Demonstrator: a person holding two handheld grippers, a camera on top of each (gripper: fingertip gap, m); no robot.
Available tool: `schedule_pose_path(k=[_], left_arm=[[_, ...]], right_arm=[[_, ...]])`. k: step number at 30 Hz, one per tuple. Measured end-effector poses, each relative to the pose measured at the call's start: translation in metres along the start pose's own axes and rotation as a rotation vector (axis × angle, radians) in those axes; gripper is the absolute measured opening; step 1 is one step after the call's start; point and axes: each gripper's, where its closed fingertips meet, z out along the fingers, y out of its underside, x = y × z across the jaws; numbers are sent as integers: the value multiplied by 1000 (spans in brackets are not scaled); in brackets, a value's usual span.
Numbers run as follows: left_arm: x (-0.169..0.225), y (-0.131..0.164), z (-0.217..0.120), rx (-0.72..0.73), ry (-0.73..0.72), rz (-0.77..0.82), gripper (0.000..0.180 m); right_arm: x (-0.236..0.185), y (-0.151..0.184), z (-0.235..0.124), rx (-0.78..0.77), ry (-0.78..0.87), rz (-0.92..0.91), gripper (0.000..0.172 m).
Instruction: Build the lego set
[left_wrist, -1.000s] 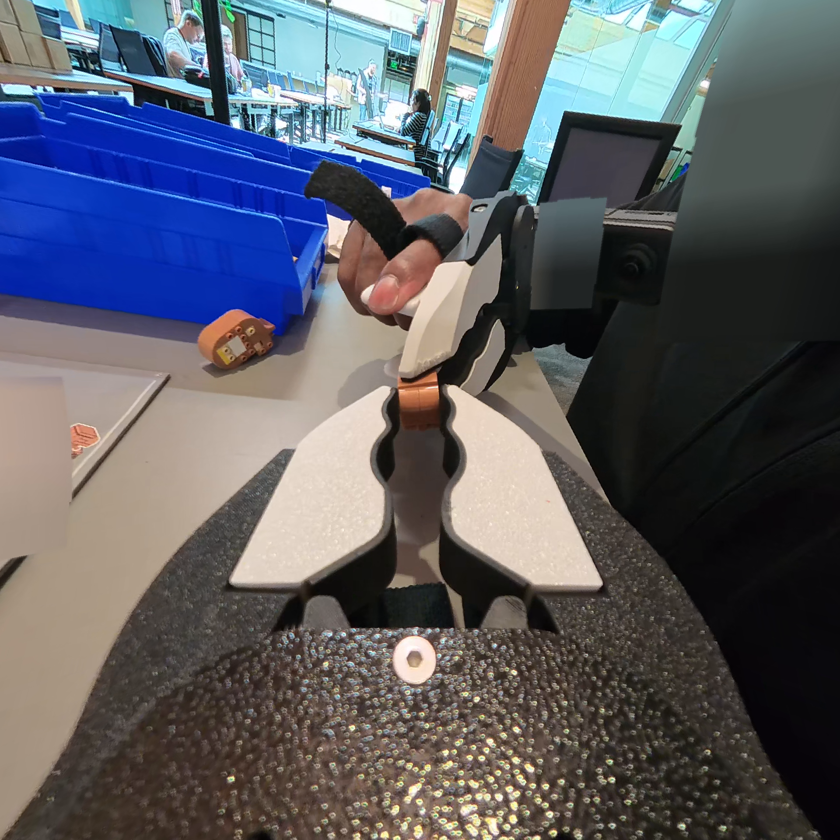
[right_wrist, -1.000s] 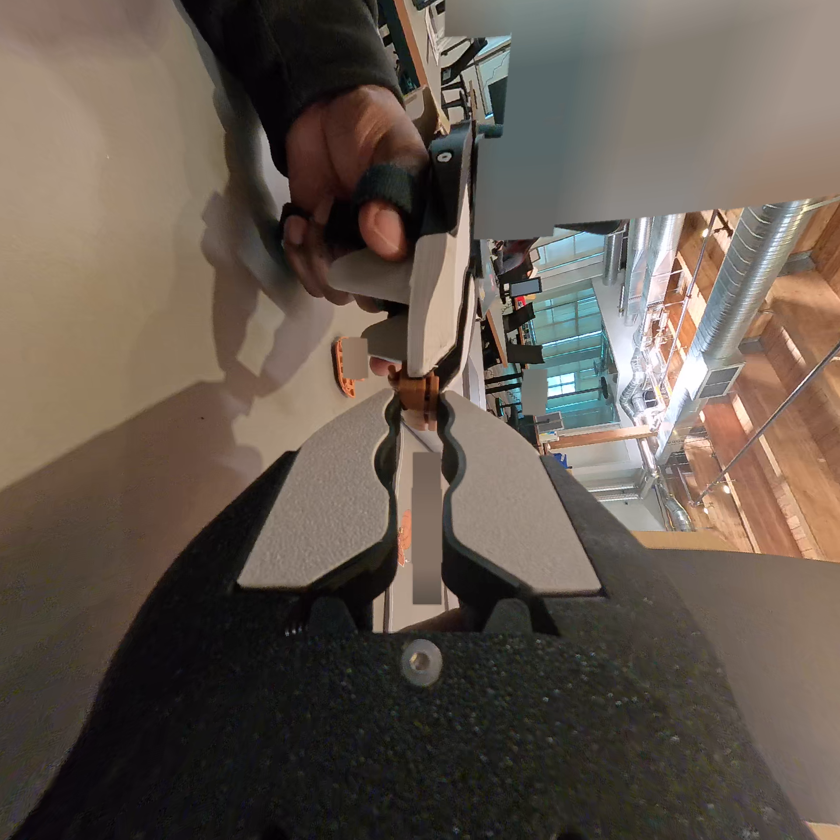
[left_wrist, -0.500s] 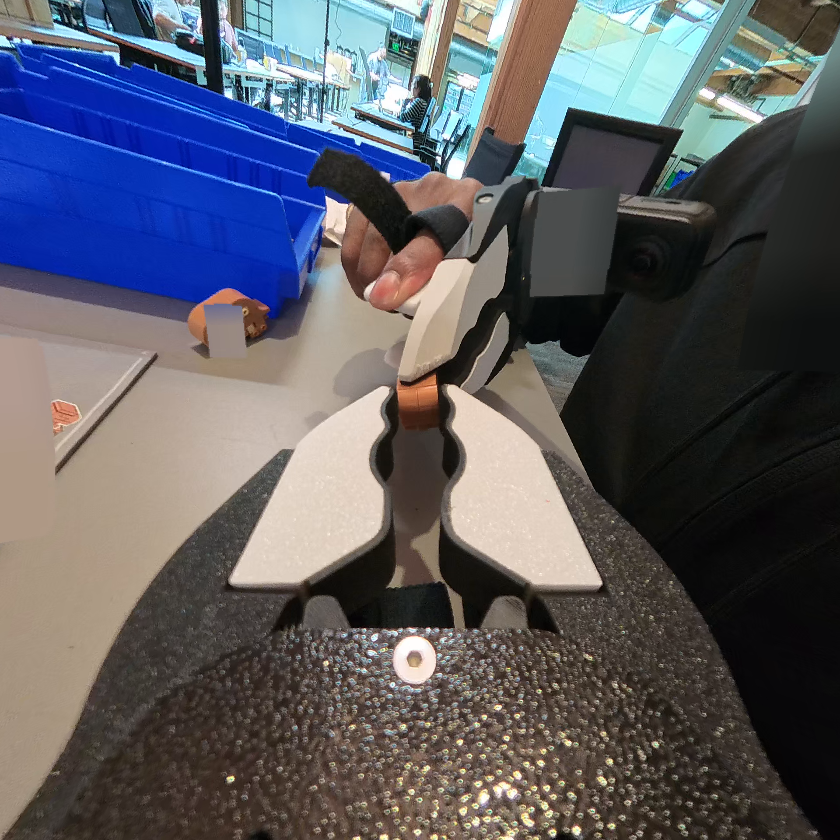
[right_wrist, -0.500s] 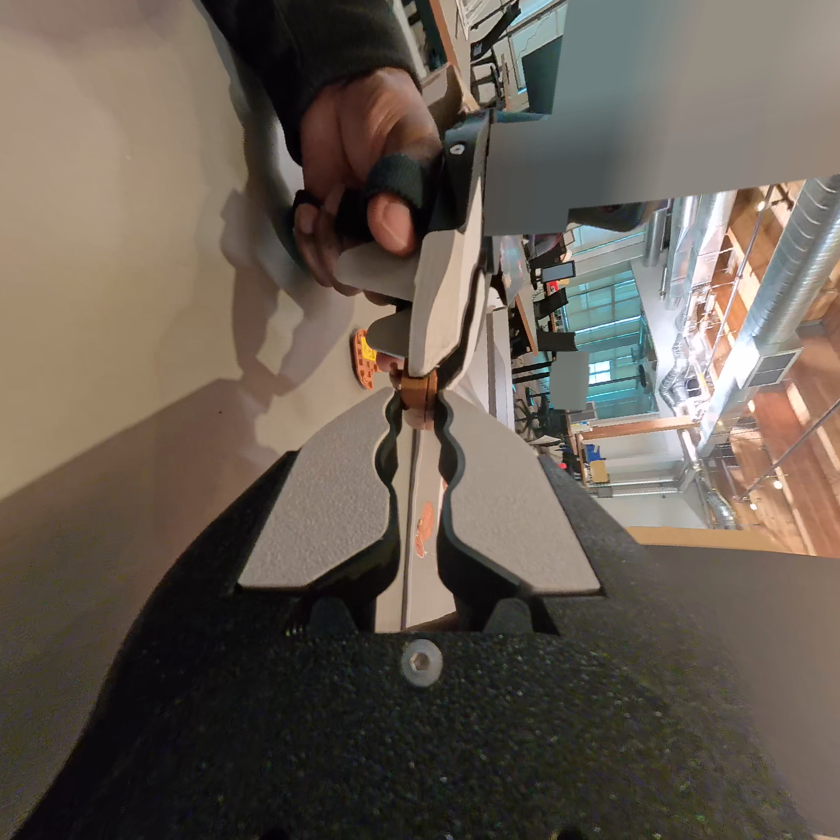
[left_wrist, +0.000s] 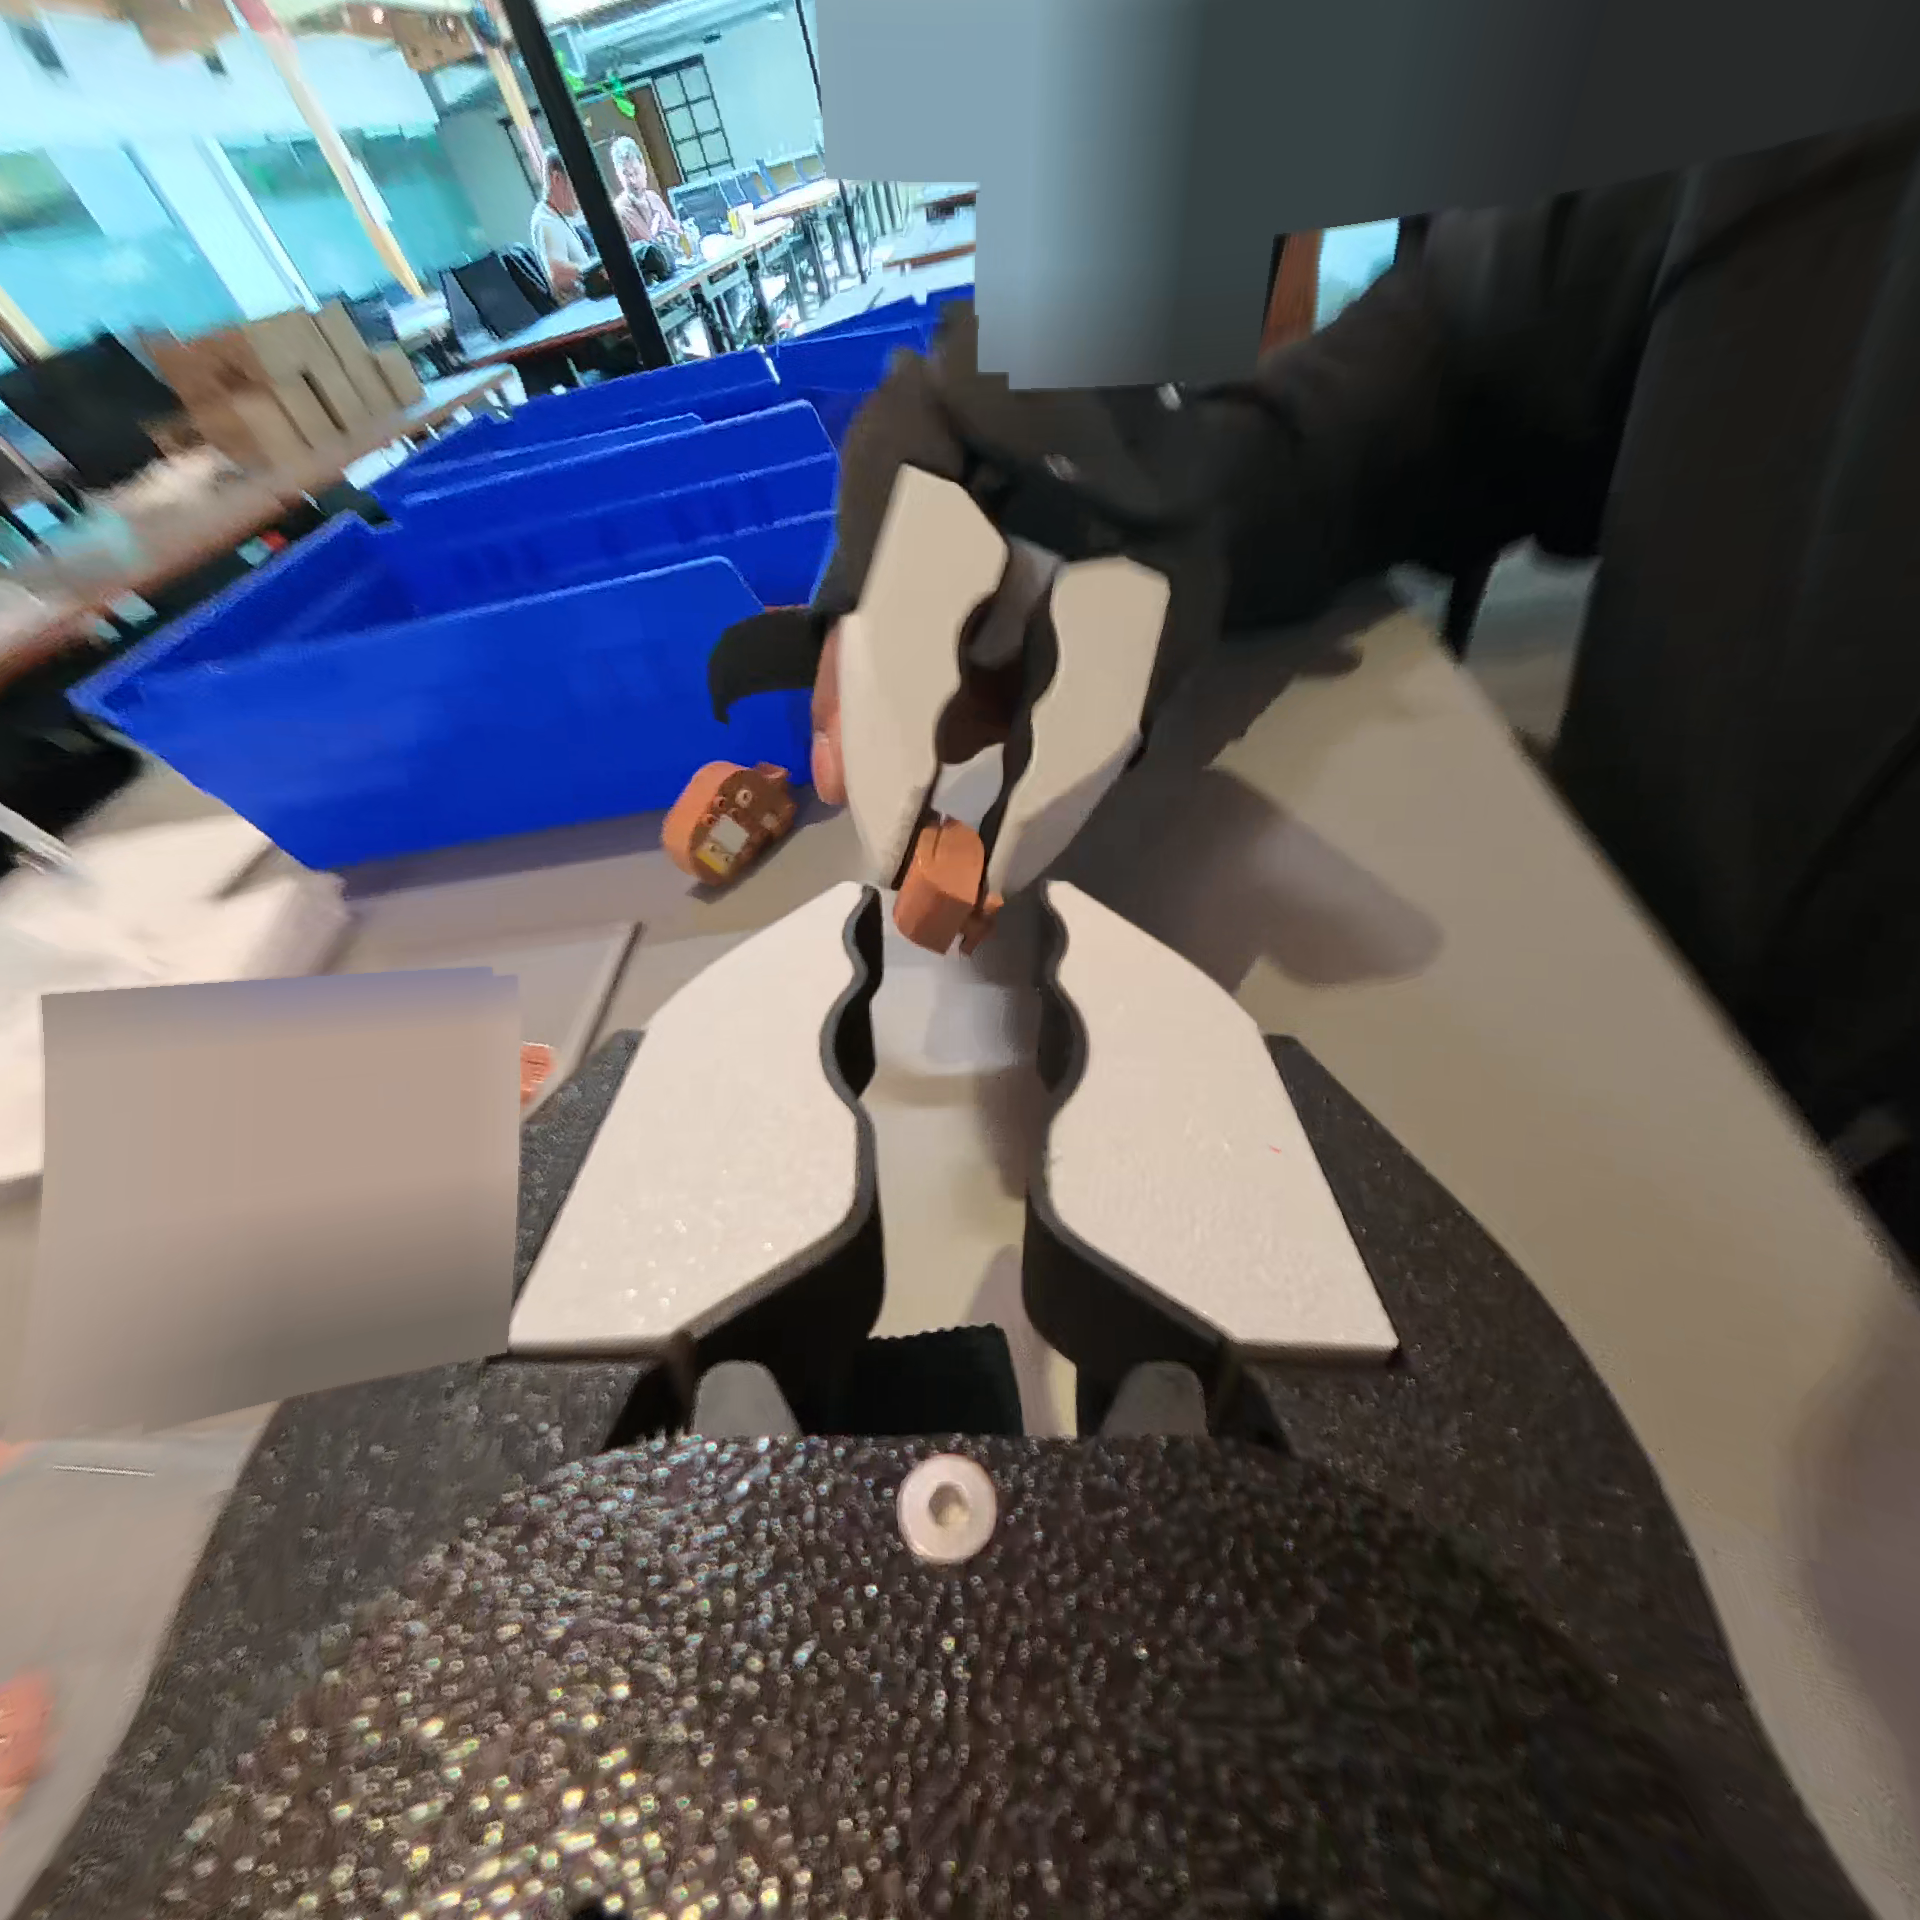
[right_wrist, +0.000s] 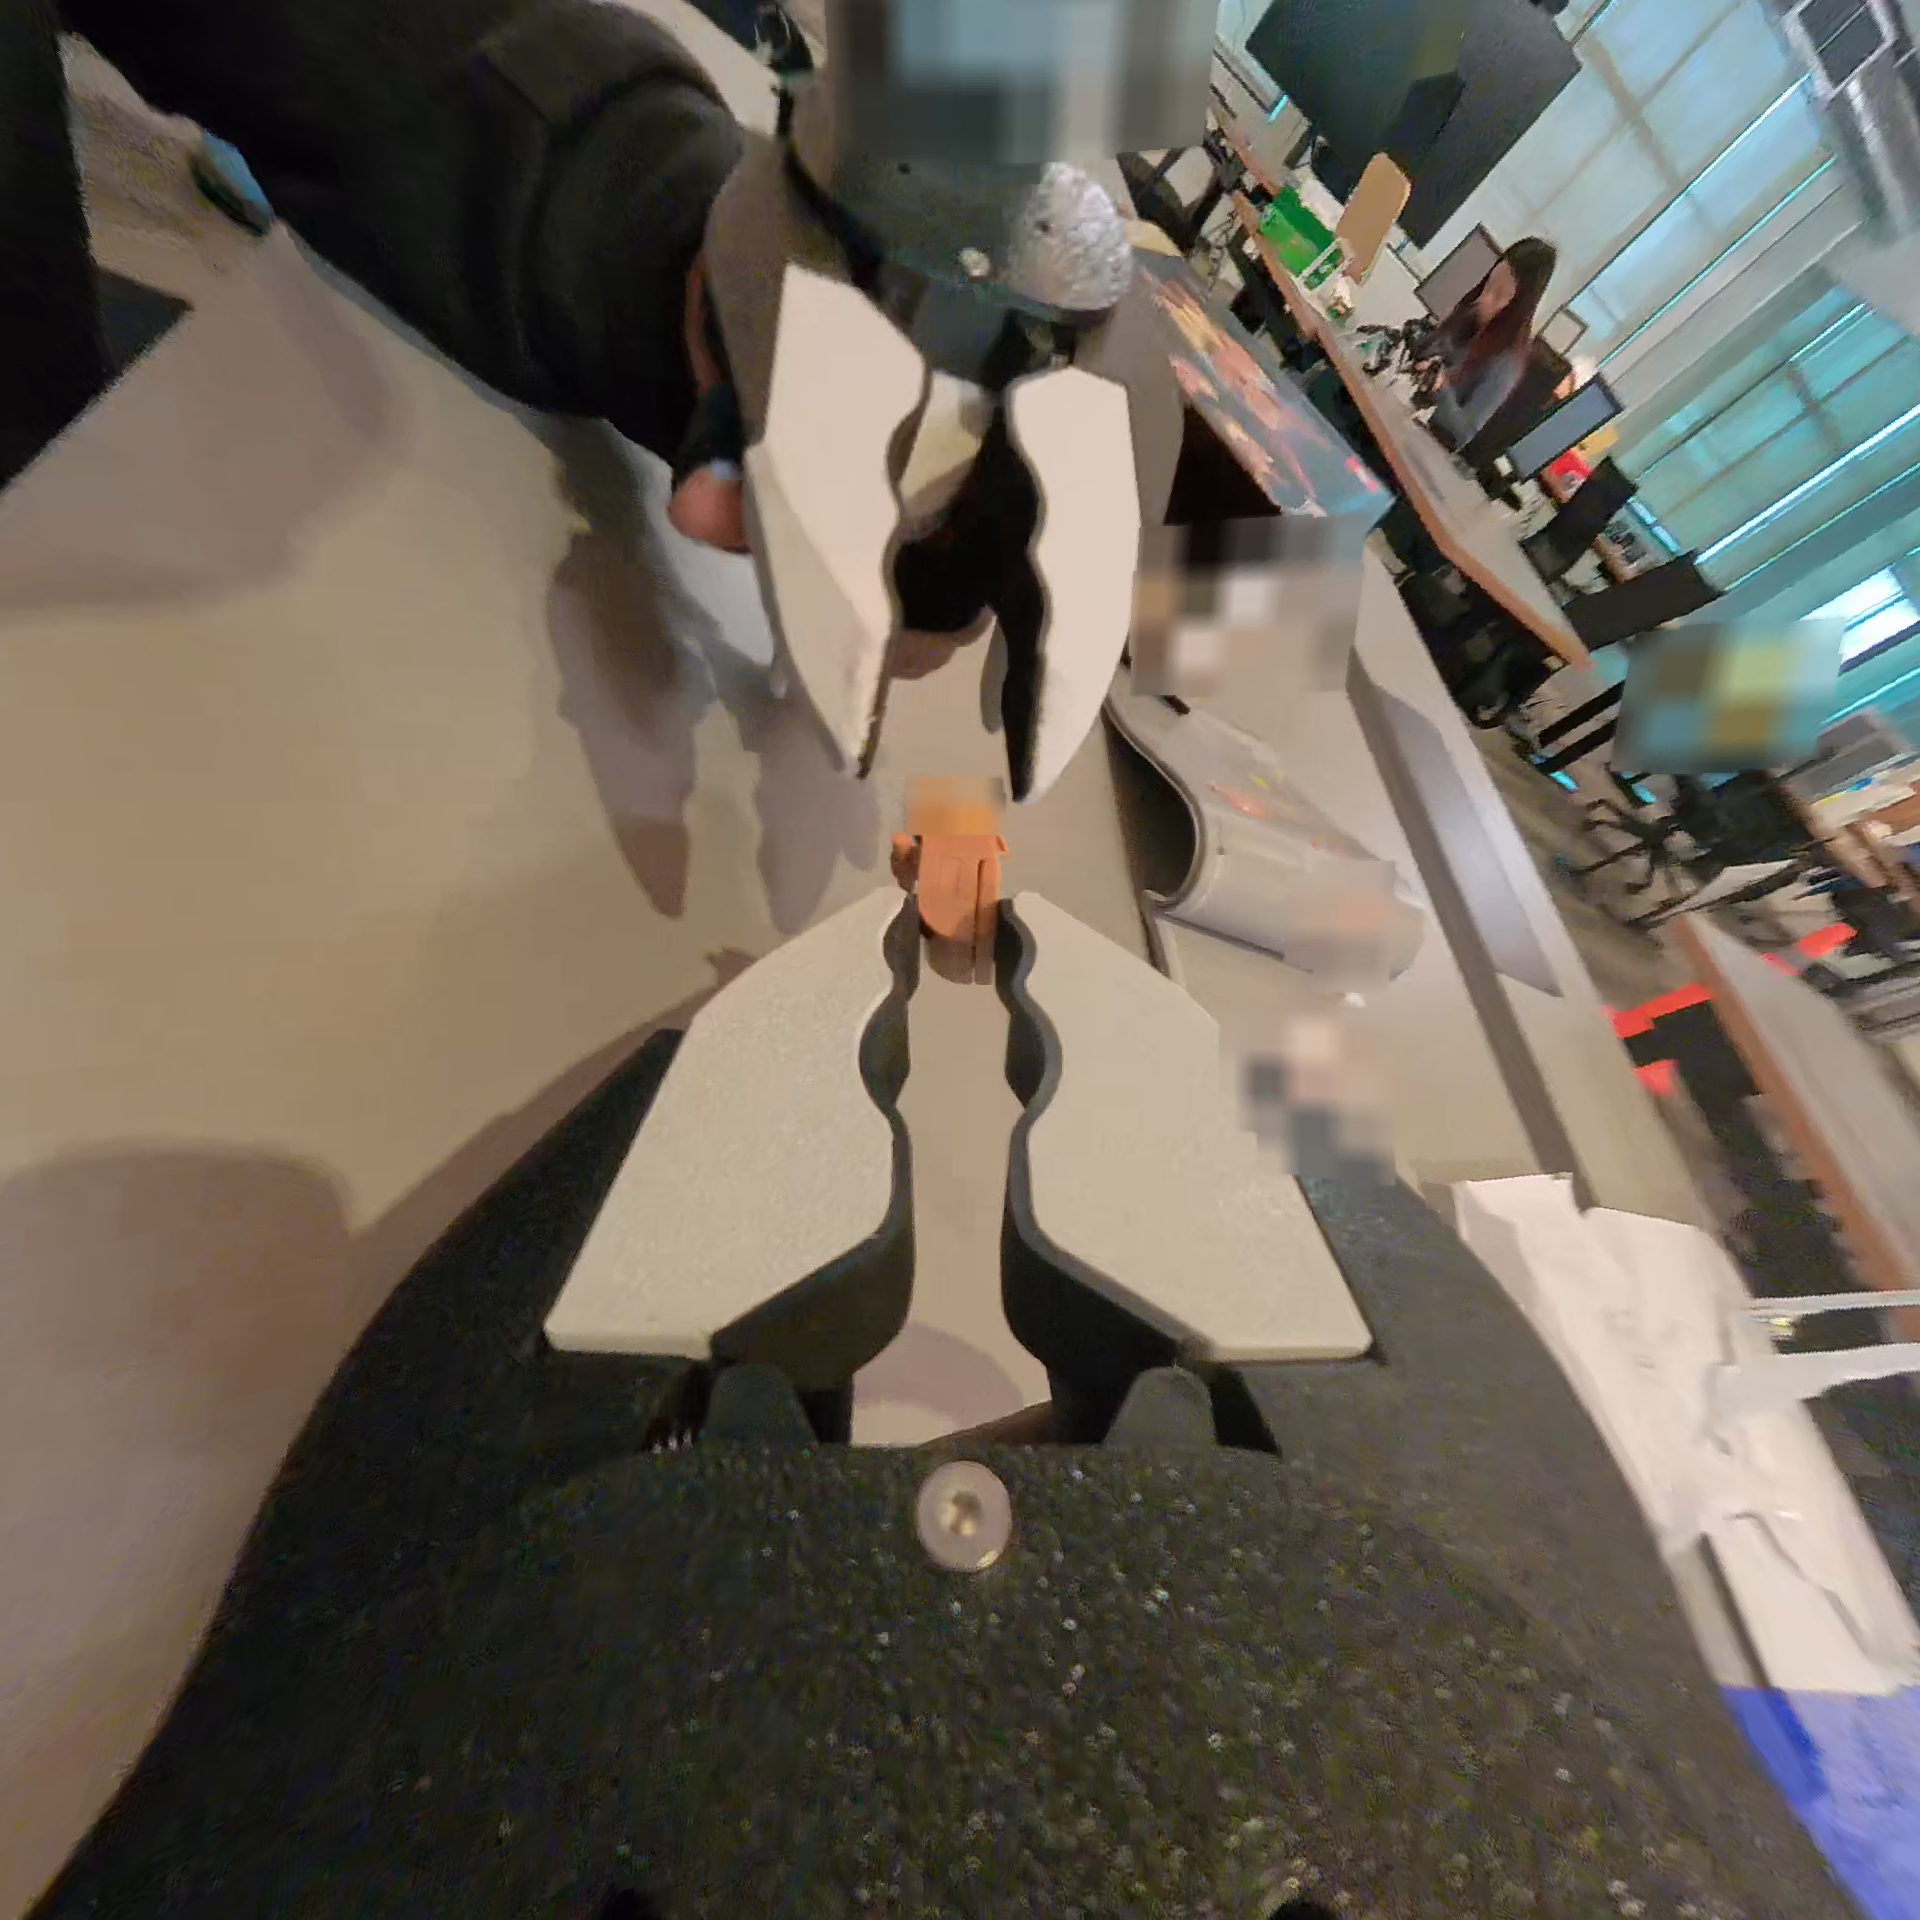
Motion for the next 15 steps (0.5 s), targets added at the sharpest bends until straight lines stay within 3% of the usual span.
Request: schedule_pose_path(k=[5, 15], left_arm=[[5, 11, 5, -58, -19, 133, 28], [12, 14, 11, -52, -20, 207, 22]], right_arm=[[-8, -2, 0, 24, -99, 122, 13], [-19, -6, 1, 41, -196, 197, 13]])
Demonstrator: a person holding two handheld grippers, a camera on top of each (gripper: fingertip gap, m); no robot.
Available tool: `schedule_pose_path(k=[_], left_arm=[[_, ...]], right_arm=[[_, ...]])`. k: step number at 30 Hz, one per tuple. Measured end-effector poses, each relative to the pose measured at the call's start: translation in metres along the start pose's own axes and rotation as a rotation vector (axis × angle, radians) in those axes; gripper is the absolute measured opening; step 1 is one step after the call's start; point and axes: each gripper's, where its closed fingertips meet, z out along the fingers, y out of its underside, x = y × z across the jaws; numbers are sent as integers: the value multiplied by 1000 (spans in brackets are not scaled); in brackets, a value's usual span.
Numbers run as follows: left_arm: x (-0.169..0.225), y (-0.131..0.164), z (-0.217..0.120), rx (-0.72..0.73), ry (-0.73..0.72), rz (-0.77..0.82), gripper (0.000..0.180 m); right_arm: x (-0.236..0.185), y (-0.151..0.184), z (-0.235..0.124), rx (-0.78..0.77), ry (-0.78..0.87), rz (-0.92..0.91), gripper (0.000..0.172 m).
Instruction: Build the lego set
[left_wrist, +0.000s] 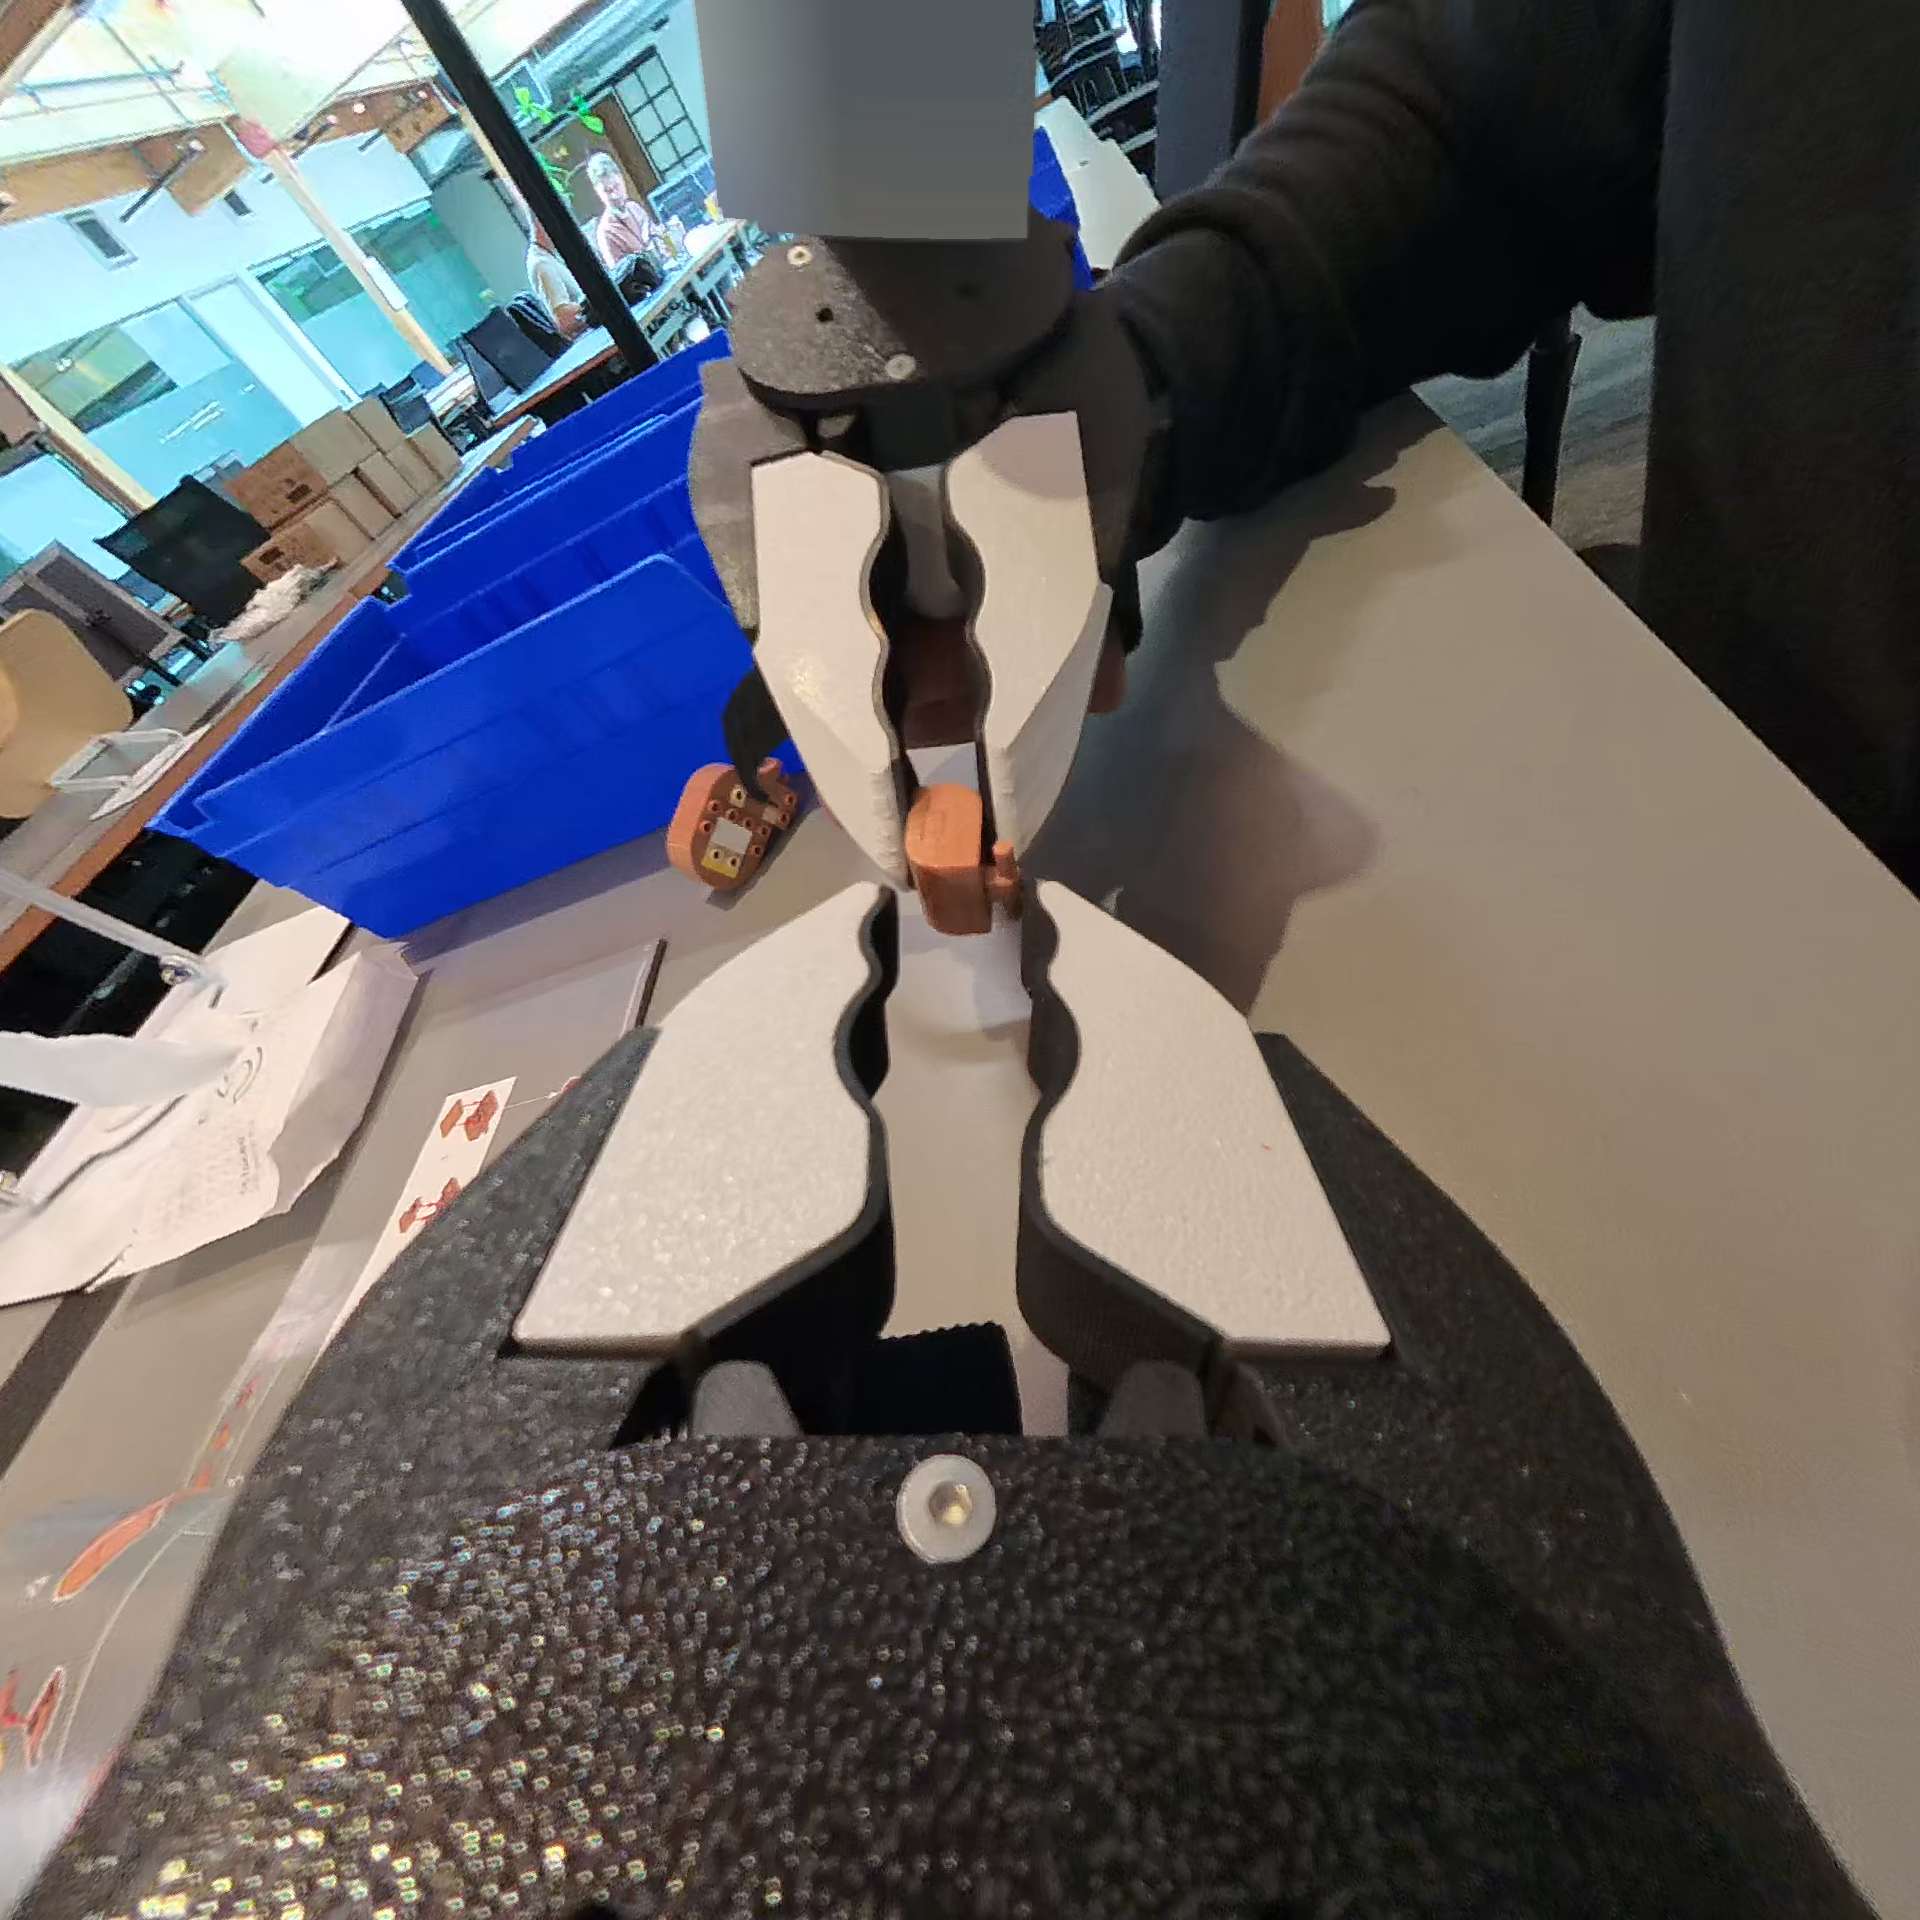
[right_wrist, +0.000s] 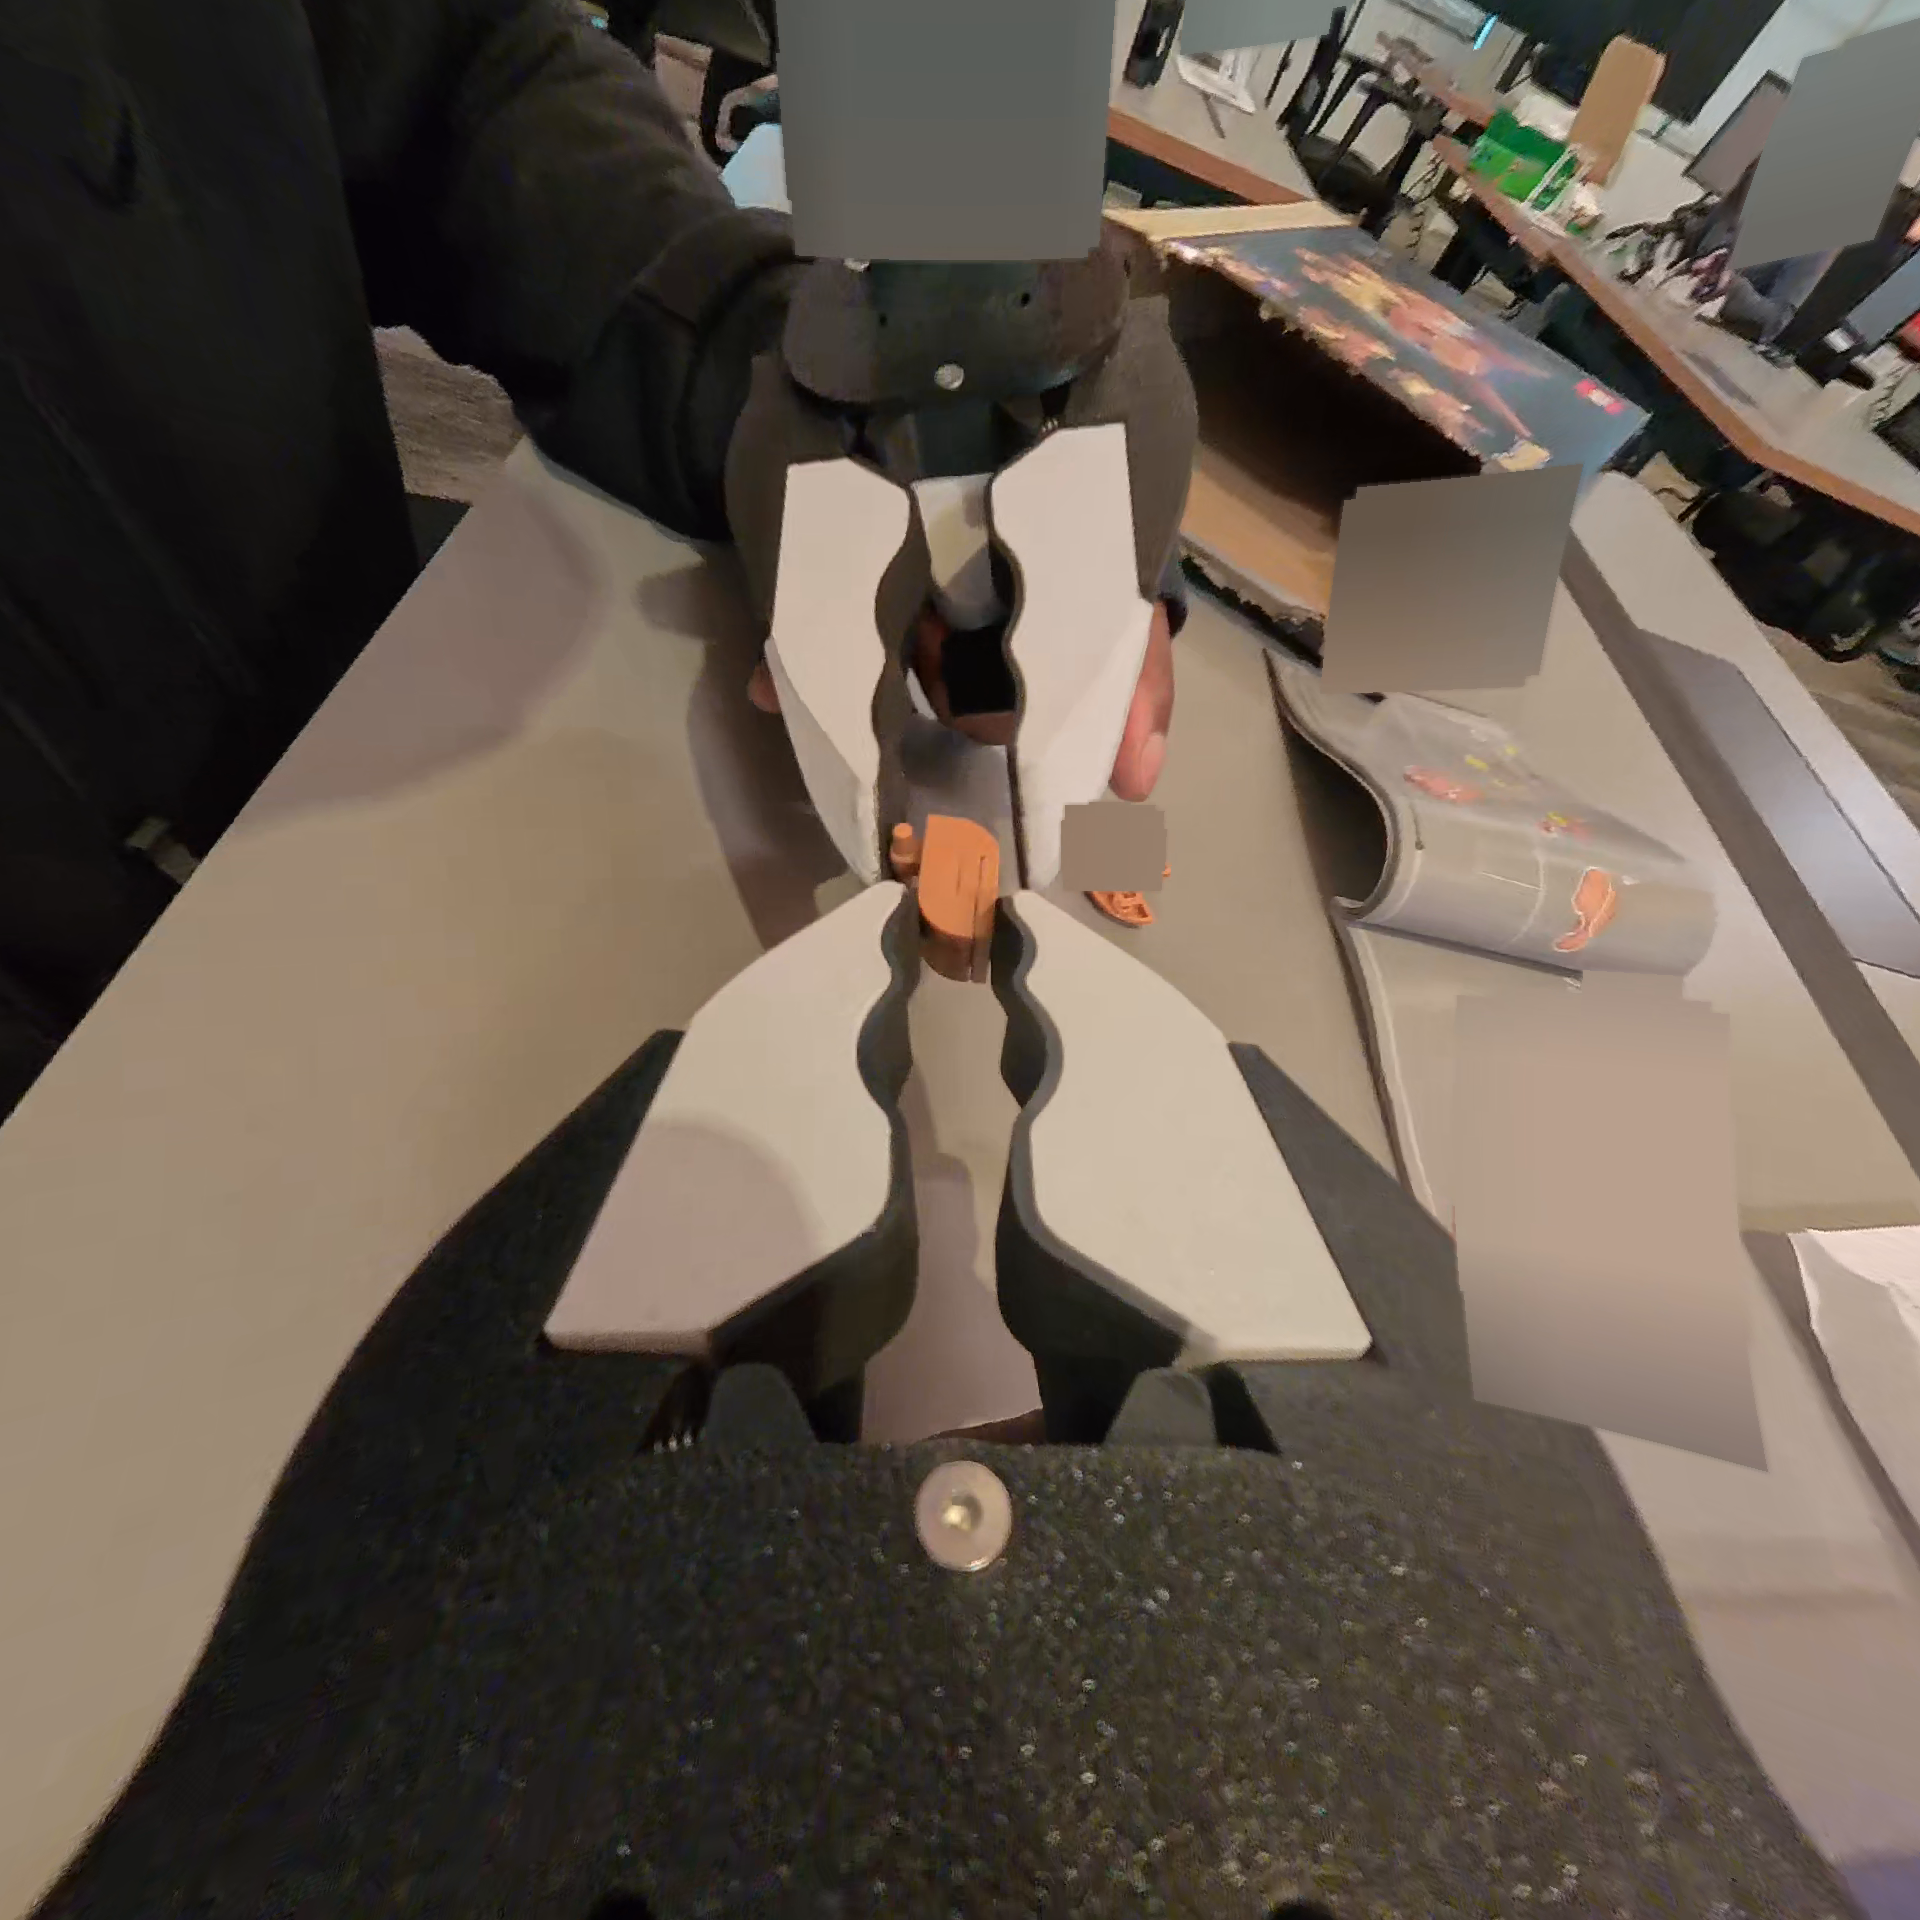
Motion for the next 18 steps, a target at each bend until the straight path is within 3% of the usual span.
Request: schedule_pose_path(k=[10, 14, 18], left_arm=[[-2, 0, 0, 6, -19, -1, 19], [-3, 2, 1, 6, -10, -37, 19], [-4, 3, 2, 11, -10, -57, 19]], right_arm=[[7, -3, 3, -14, 101, -61, 14], [12, -2, 2, -24, 156, -87, 22], [10, 1, 2, -35, 151, -92, 15]])
